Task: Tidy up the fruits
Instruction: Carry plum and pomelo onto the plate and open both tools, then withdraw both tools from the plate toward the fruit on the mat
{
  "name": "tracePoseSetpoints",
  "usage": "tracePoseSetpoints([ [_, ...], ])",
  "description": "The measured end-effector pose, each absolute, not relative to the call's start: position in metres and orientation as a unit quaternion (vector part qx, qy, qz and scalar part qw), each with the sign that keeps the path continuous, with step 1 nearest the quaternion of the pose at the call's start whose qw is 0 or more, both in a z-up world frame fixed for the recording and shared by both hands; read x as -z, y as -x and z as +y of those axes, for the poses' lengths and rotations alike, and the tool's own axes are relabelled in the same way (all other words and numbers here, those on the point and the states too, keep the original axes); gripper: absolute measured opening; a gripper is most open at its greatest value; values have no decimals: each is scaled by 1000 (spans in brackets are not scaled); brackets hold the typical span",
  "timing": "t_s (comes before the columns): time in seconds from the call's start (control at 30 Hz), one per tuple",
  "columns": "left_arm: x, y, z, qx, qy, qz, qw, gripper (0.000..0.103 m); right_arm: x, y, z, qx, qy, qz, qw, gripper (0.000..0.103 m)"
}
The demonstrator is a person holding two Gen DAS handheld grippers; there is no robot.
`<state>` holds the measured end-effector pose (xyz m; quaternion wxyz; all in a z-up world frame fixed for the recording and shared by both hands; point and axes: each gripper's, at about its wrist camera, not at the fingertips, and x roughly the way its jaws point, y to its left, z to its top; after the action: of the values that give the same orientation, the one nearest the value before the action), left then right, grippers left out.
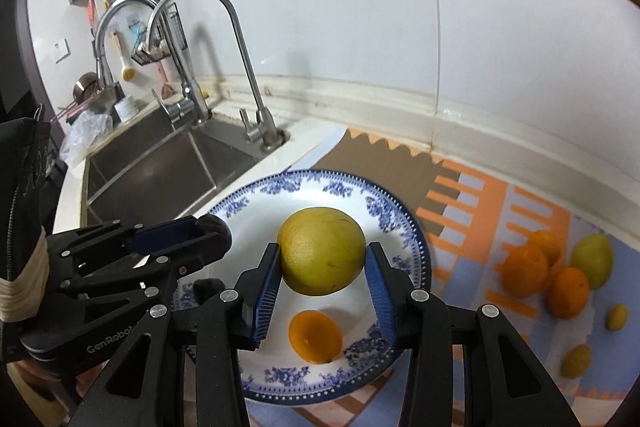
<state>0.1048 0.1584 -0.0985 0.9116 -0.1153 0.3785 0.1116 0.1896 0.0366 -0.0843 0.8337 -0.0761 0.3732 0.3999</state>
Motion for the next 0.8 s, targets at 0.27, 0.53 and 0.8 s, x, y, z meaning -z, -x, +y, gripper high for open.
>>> tracePoseSetpoints([
  [0.27,113,-117,164,-110,126,411,896,29,102,-199,47,-403,81,406,817,43],
  [0.53,122,-120,168,-108,139,429,886,38,110,-206,53,-399,79,428,807,44],
  [0.8,105,-112,165,-121,122,410,896,48,94,-198,47,-393,79,406,821,49],
])
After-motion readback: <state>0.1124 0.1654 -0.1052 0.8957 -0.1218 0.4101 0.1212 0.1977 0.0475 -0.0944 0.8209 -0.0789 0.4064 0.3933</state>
